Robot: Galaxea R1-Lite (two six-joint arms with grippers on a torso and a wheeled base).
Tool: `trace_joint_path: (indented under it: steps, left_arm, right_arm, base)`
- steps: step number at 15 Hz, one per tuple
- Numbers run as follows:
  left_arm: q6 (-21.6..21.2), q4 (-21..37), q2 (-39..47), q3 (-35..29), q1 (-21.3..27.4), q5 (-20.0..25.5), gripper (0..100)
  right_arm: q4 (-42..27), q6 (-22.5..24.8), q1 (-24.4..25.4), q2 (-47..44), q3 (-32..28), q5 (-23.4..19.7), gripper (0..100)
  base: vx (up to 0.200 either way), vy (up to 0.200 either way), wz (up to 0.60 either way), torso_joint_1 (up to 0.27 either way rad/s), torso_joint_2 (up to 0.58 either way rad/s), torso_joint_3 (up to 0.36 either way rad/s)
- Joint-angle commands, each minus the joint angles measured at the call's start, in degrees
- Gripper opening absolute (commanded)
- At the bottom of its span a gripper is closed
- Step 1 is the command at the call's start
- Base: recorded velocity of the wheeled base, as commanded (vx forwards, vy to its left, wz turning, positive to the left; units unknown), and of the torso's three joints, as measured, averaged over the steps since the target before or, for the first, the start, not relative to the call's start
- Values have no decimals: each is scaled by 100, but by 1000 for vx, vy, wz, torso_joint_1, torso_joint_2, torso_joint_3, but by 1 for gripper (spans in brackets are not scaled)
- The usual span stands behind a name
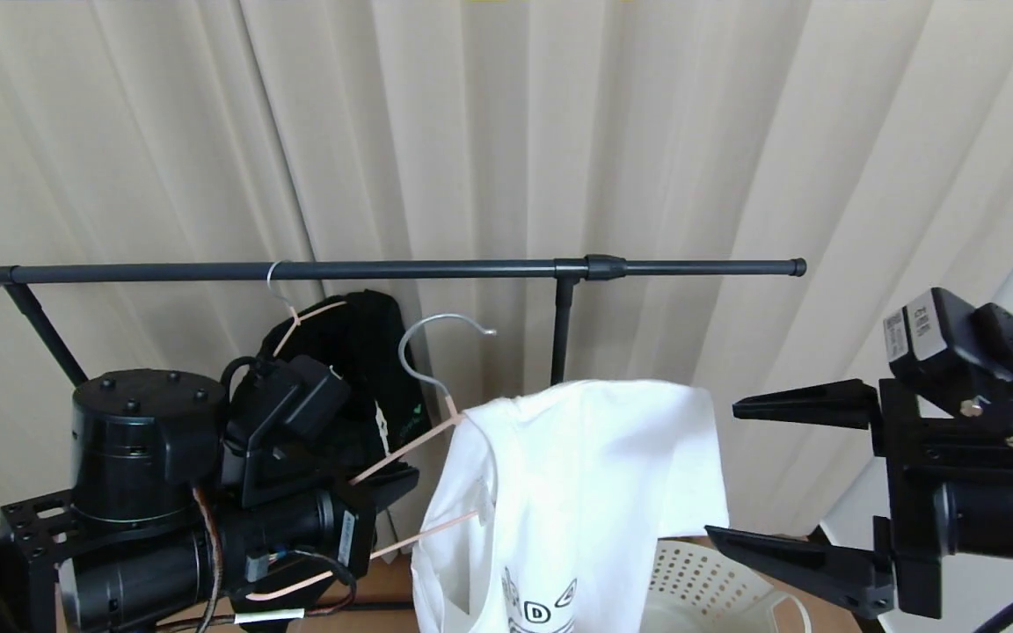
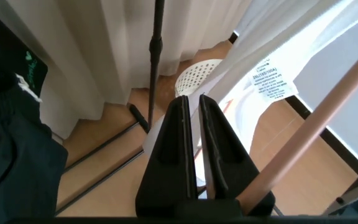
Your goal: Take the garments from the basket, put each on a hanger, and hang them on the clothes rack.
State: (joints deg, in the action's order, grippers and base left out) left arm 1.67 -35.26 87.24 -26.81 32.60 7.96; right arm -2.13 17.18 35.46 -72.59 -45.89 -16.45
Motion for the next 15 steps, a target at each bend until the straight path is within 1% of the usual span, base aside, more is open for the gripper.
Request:
trace_joint_path:
  steps: [1,4,5,7,8,9,10,11,12,13,15]
  left_arm:
    - [-62,-16,-75,114,-8,4,0]
    - [-88,-394,-31,273,1,21,0]
    - [-141,-456,-31,334,1,30,0]
    - [-316,-465,-66,492,1,206,0]
    - [-325,-465,-66,501,1,206,0]
    - [-378,-465,-58,492,10,215,0]
    - [-554,-465,-66,501,27,215,0]
    - [-686,-465,-75,527,45,215,0]
    - [-721,-465,-84,545,54,215,0]
    - [-730,-465,-181,598,106,215,0]
    - [-730,-465,-251,624,212,215,0]
  right_arm:
    - [-428,286,-31,149,-439,-96,100]
    - [-1711,972,-189,-35,-1221,-140,100]
    - [-2151,1218,-250,-123,-1529,-228,100]
    - [-3135,1956,-479,-466,-2249,-535,100]
    - [-3223,2018,-496,-501,-2311,-579,100]
    - [-3627,2308,-611,-756,-2610,-799,100]
    - [-3979,2686,-734,-1064,-2935,-1045,100]
    - [-4287,2861,-786,-1310,-3225,-1212,100]
    - [-4454,2870,-786,-1433,-3366,-1282,100]
    - [-4665,2870,-786,-1723,-3629,-1370,100]
    - [-4656,2826,-734,-2004,-3717,-1449,100]
  base:
    - [0,0,0,0,0,0]
    - [0,0,0,0,0,0]
    - [0,0,0,0,0,0]
    - [0,0,0,0,0,0]
    - [0,0,0,0,0,0]
    - [0,0,0,0,0,0]
    - [0,0,0,0,0,0]
    - [0,0,0,0,0,0]
    - [0,0,0,0,0,0]
    - [0,0,0,0,0,0]
    - [0,0,0,0,0,0]
